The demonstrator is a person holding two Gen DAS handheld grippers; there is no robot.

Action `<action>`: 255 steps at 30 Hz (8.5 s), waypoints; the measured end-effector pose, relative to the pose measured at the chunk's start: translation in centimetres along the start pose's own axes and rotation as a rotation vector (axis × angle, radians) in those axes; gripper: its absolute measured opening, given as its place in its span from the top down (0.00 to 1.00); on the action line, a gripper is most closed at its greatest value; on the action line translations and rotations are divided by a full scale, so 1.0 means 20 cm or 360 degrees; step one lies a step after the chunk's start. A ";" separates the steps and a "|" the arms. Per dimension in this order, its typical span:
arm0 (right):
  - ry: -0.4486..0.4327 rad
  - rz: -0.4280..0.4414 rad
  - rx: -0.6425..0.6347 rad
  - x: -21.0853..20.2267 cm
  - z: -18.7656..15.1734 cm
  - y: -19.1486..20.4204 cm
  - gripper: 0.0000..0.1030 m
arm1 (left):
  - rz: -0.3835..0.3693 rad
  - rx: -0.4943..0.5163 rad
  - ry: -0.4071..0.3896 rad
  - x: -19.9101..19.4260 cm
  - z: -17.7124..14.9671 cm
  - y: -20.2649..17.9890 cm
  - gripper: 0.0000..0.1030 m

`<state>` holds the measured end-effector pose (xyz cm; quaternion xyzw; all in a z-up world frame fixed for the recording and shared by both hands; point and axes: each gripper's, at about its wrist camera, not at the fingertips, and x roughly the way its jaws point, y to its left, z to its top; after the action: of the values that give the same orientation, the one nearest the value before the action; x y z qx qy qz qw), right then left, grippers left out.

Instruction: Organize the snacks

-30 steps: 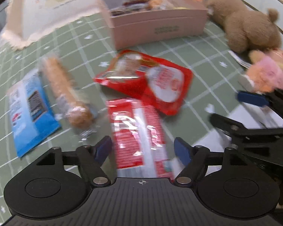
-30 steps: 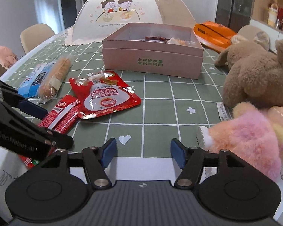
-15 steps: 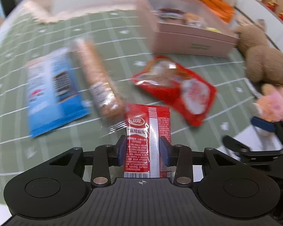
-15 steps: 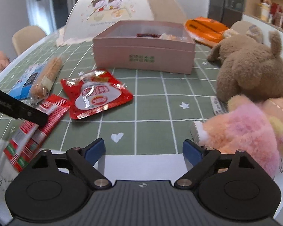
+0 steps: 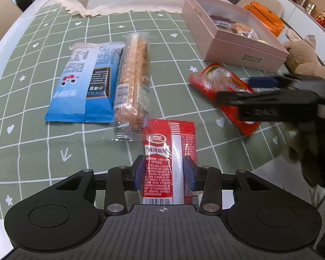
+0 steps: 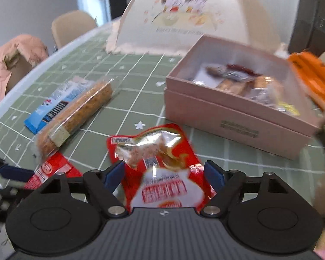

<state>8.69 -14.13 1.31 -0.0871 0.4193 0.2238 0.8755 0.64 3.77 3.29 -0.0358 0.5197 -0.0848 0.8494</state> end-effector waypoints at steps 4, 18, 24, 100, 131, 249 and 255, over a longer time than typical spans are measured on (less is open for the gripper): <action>-0.0001 -0.0028 0.0006 0.07 0.01 -0.02 0.14 | -0.0015 0.0034 0.0002 0.00 0.00 0.00 0.57; 0.0087 -0.0123 0.0077 -0.18 -0.21 0.08 0.30 | -0.0054 0.0120 -0.0023 0.00 -0.01 -0.01 0.46; 0.0051 -0.0123 0.0057 -0.21 -0.28 0.09 0.23 | -0.0005 0.0396 0.0010 0.04 -0.04 -0.14 0.21; -0.0339 -0.0382 0.0270 -0.97 -0.18 -0.34 0.46 | -0.0533 -0.0233 -0.0569 -0.35 0.55 -0.12 0.47; 0.0082 -0.0199 0.0181 -0.27 0.06 0.08 0.28 | 0.0094 -0.0012 -0.0266 -0.05 0.42 0.22 0.47; 0.0036 0.0037 -0.0096 0.32 0.30 0.66 0.00 | 0.0109 -0.0398 -0.0116 -0.14 0.00 0.85 0.62; 0.0115 0.0065 -0.0067 0.26 0.35 0.64 0.25 | 0.0163 -0.0345 -0.0087 -0.12 0.03 0.82 0.62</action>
<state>10.43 1.22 2.06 -0.1049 0.4476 0.2472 0.8530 1.82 20.21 3.20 -0.1032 0.5035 0.0166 0.8576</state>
